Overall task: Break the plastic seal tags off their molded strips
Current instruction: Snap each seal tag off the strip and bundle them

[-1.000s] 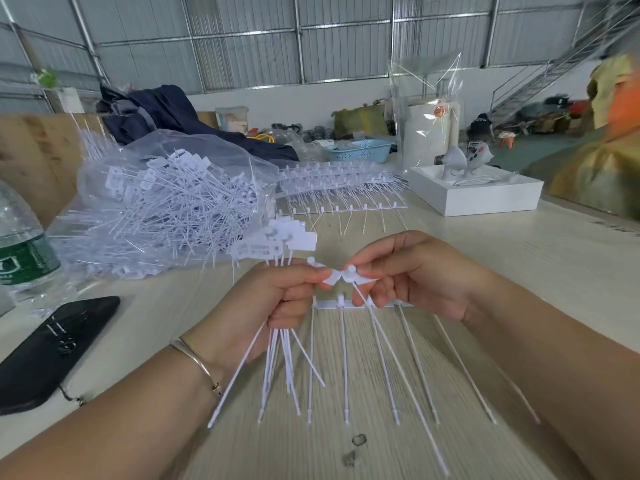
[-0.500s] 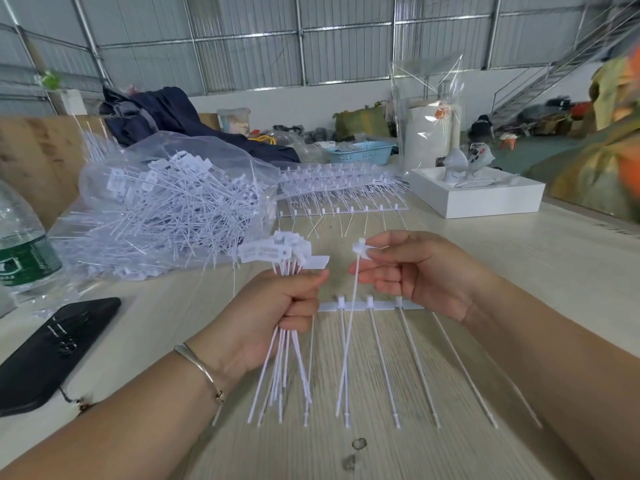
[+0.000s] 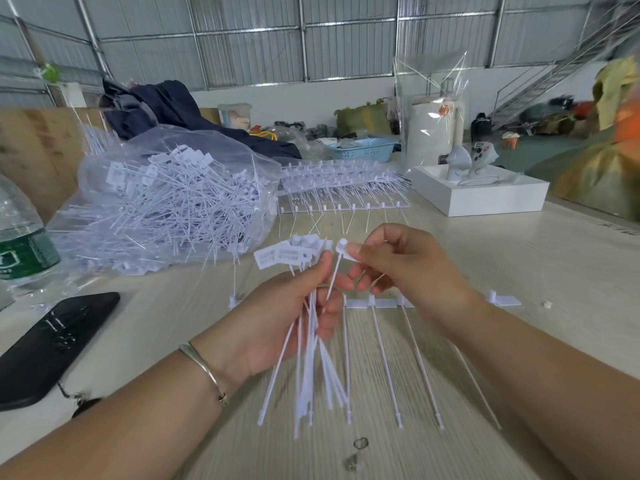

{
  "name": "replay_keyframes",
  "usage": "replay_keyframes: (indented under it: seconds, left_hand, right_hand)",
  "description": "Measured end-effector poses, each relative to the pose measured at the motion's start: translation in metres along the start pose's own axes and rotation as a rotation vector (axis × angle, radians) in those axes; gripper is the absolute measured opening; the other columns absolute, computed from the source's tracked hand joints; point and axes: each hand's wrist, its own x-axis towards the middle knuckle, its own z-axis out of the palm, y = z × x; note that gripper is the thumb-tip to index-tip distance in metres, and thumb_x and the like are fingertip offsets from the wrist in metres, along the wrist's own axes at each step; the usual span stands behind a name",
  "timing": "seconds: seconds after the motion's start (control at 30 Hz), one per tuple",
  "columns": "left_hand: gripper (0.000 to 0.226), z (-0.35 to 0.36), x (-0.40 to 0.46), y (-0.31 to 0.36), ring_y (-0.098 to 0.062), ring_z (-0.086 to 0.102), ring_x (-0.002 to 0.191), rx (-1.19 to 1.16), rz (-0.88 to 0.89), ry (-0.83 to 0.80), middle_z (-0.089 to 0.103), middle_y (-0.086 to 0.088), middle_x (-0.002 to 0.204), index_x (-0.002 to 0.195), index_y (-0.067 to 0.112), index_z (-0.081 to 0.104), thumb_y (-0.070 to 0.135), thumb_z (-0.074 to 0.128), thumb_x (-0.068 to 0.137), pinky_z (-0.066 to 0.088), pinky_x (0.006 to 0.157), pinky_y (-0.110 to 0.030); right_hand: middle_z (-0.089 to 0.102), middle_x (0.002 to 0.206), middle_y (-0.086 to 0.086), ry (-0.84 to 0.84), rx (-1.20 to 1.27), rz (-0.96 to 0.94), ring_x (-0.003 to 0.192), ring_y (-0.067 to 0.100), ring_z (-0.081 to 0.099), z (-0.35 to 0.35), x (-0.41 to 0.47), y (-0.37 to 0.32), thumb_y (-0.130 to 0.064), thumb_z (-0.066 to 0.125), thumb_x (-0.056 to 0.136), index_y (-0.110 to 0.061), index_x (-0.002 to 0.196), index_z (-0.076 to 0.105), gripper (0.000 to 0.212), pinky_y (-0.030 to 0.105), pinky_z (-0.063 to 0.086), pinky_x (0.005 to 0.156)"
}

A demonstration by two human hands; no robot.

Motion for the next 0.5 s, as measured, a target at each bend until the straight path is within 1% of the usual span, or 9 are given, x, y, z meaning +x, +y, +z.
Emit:
replay_keyframes:
  seconds: [0.03, 0.1, 0.17, 0.23, 0.27, 0.33, 0.4, 0.47, 0.5]
  left_hand:
    - [0.037, 0.0, -0.001, 0.001, -0.009, 0.038, 0.039, 0.001, 0.002, -0.018, 0.043, 0.002, 0.053, 0.082, 0.011, 0.063, 0.046, 0.053, 0.088, 0.035, 0.039, -0.018]
    - [0.035, -0.001, -0.003, 0.004, -0.004, 0.03, 0.037, -0.003, -0.01, -0.035, 0.036, 0.006, 0.051, 0.077, 0.015, 0.057, 0.047, 0.053, 0.088, 0.029, 0.035, -0.015]
    - [0.037, -0.003, -0.003, 0.006, -0.002, 0.025, 0.035, -0.012, -0.004, -0.047, 0.03, 0.007, 0.05, 0.07, 0.018, 0.048, 0.049, 0.052, 0.089, 0.025, 0.033, -0.013]
    - [0.042, -0.002, -0.002, 0.008, -0.002, 0.023, 0.034, -0.037, 0.05, -0.025, 0.026, 0.006, 0.049, 0.064, 0.018, 0.041, 0.05, 0.054, 0.087, 0.024, 0.032, -0.013]
    - [0.042, -0.002, -0.002, 0.01, -0.002, 0.023, 0.033, -0.112, 0.085, 0.004, 0.026, 0.005, 0.049, 0.062, 0.017, 0.04, 0.047, 0.057, 0.086, 0.024, 0.031, -0.013]
    - [0.038, -0.002, -0.001, 0.013, -0.004, 0.027, 0.033, -0.337, 0.156, 0.08, 0.032, 0.004, 0.051, 0.061, 0.018, 0.041, 0.041, 0.058, 0.086, 0.023, 0.032, -0.013]
    - [0.036, -0.003, -0.001, 0.015, -0.007, 0.033, 0.038, -0.438, 0.229, 0.176, 0.04, 0.002, 0.055, 0.065, 0.018, 0.041, 0.039, 0.053, 0.091, 0.026, 0.037, -0.015]
    - [0.033, -0.001, -0.001, 0.014, -0.011, 0.046, 0.05, -0.364, 0.307, 0.28, 0.056, -0.002, 0.062, 0.068, 0.017, 0.045, 0.037, 0.048, 0.095, 0.036, 0.042, -0.019]
    - [0.036, 0.0, -0.002, 0.013, -0.012, 0.051, 0.059, -0.284, 0.337, 0.323, 0.063, -0.003, 0.069, 0.068, 0.018, 0.051, 0.037, 0.045, 0.097, 0.041, 0.048, -0.021]
  right_hand:
    - [0.072, 0.074, 0.01, -0.027, 0.009, 0.02, 0.061, 0.018, 0.066, 0.003, -0.001, 0.001, -0.03, 0.073, 0.079, -0.004, 0.085, 0.059, 0.03, 0.025, 0.052, 0.055]
    - [0.074, 0.081, 0.005, -0.12, 0.054, 0.097, 0.074, 0.016, 0.071, 0.008, -0.003, 0.002, -0.042, 0.07, 0.073, 0.001, 0.1, 0.059, 0.051, 0.03, 0.058, 0.067]
    - [0.074, 0.092, 0.004, -0.223, 0.092, 0.171, 0.089, 0.022, 0.072, 0.013, -0.005, 0.005, -0.047, 0.068, 0.071, 0.003, 0.112, 0.057, 0.065, 0.036, 0.058, 0.079]
    - [0.073, 0.107, 0.01, -0.326, 0.114, 0.209, 0.104, 0.029, 0.069, 0.017, -0.007, 0.006, -0.046, 0.067, 0.075, -0.002, 0.115, 0.059, 0.06, 0.04, 0.055, 0.087]
    - [0.072, 0.11, 0.011, -0.38, 0.128, 0.221, 0.106, 0.028, 0.068, 0.017, -0.009, 0.005, -0.045, 0.067, 0.079, -0.005, 0.116, 0.059, 0.056, 0.039, 0.054, 0.089]
    - [0.071, 0.11, 0.012, -0.473, 0.168, 0.256, 0.103, 0.024, 0.068, 0.019, -0.011, 0.003, -0.043, 0.07, 0.08, -0.005, 0.122, 0.057, 0.058, 0.036, 0.054, 0.089]
    - [0.069, 0.113, 0.015, -0.558, 0.205, 0.292, 0.101, 0.024, 0.067, 0.022, -0.013, 0.002, -0.033, 0.069, 0.084, -0.006, 0.127, 0.053, 0.053, 0.034, 0.054, 0.086]
    - [0.069, 0.11, 0.013, -0.632, 0.219, 0.31, 0.099, 0.026, 0.068, 0.028, -0.016, 0.002, -0.024, 0.065, 0.087, -0.007, 0.128, 0.053, 0.046, 0.035, 0.055, 0.083]
    - [0.07, 0.108, 0.014, -0.666, 0.203, 0.317, 0.096, 0.029, 0.068, 0.03, -0.017, 0.001, -0.021, 0.064, 0.087, -0.007, 0.129, 0.052, 0.045, 0.036, 0.056, 0.079]
